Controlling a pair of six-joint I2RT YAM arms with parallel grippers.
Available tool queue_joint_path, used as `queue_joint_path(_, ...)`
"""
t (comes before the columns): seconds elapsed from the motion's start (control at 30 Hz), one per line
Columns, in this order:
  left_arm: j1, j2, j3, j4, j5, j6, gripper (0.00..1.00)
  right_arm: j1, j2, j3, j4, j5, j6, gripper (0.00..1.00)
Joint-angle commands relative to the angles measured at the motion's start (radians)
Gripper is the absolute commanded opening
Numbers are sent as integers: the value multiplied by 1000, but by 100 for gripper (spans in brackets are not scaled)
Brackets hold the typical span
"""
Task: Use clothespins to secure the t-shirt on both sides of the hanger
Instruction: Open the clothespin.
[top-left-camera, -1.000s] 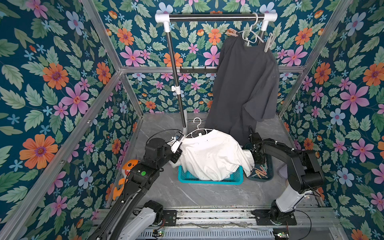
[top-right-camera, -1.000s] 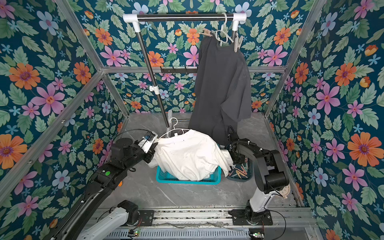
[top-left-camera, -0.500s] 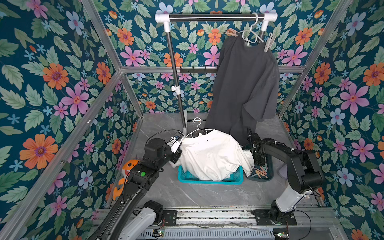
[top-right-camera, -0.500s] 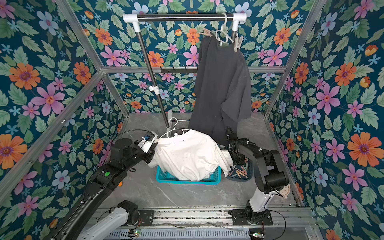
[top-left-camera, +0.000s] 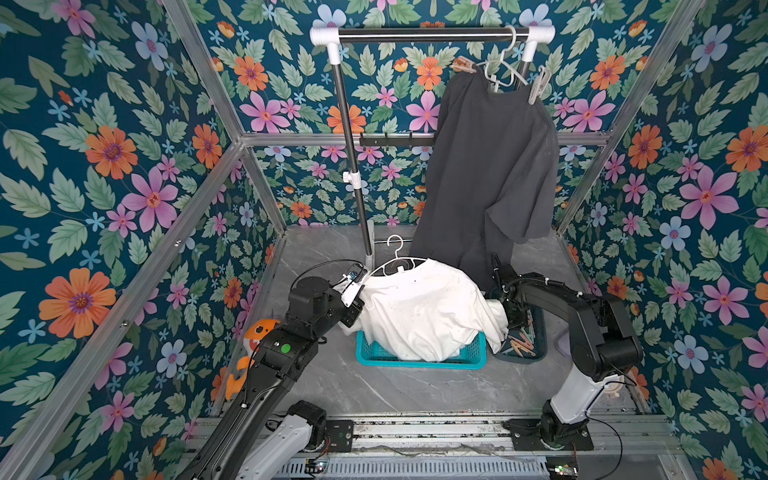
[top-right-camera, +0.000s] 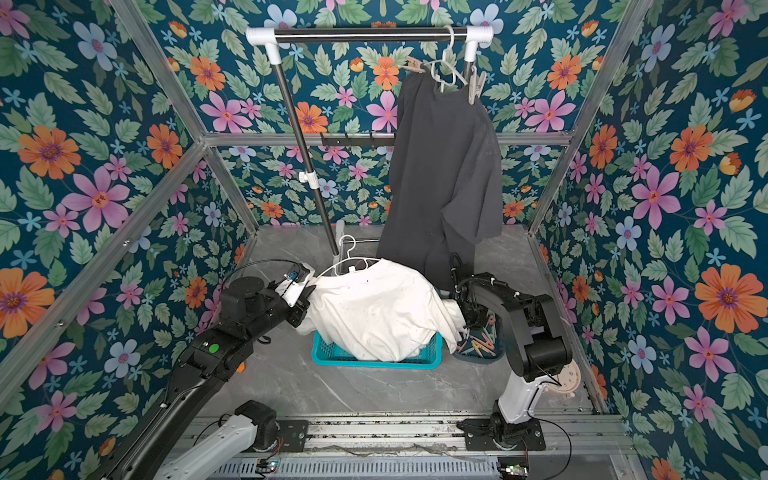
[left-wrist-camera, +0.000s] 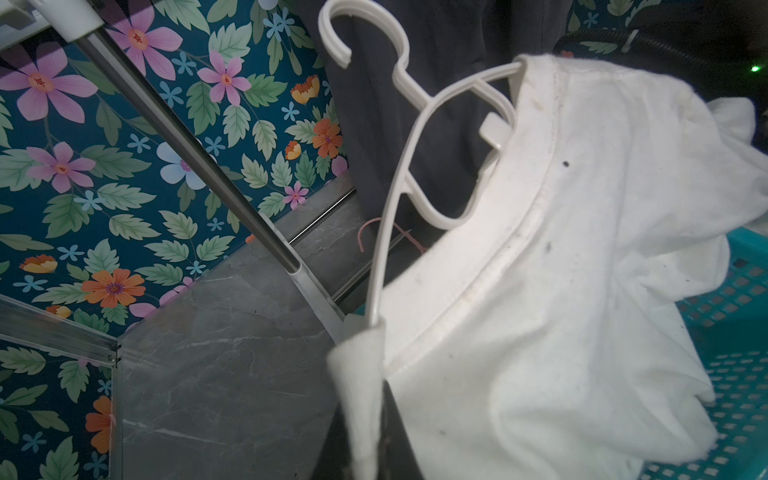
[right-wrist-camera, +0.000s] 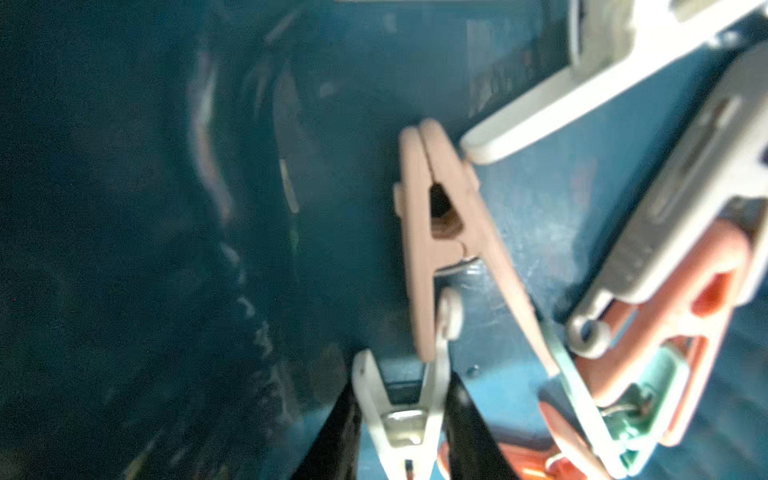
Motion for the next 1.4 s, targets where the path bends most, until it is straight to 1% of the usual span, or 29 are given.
queue_joint_path(0.0, 0, -1, 2, 47, 18, -16, 0, -2, -2, -23, 3, 36, -3, 26)
queue_joint_path(0.2, 0, -7, 5, 49, 17, -13, 0, -2, -92, -53, 13, 47, -6, 19)
queue_joint_path(0.27, 0, -9, 4, 54, 17, -13, 0, -1, -154, -64, 14, 46, -5, 18)
queue_joint_path(0.47, 0, 9, 17, 53, 35, -26, 0, -1, -239, -78, -13, 45, 1, 18)
queue_joint_path(0.67, 0, 26, 24, 52, 76, 4, 0, -2, -339, -99, 9, 127, 3, 14)
queue_joint_path(0.77, 0, 32, 24, 63, 90, 29, 0, -2, -386, -102, 41, 151, -14, 9)
queue_joint_path(0.83, 0, 40, 31, 73, 95, 43, 0, -5, -416, -101, 65, 150, -30, 5)
queue_joint_path(0.9, 0, 52, 45, 75, 102, 51, 0, -6, -442, -103, 92, 150, -43, 4)
queue_joint_path(0.97, 0, 64, 56, 78, 124, 59, 0, -16, -462, -102, 112, 127, -58, 0)
queue_joint_path(1.13, 1, 84, 55, 103, 138, 64, 0, -18, -508, -99, 157, 92, -106, 0)
queue_joint_path(1.37, 0, 100, 65, 106, 159, 81, 0, -18, -563, -93, 161, 42, -116, 0)
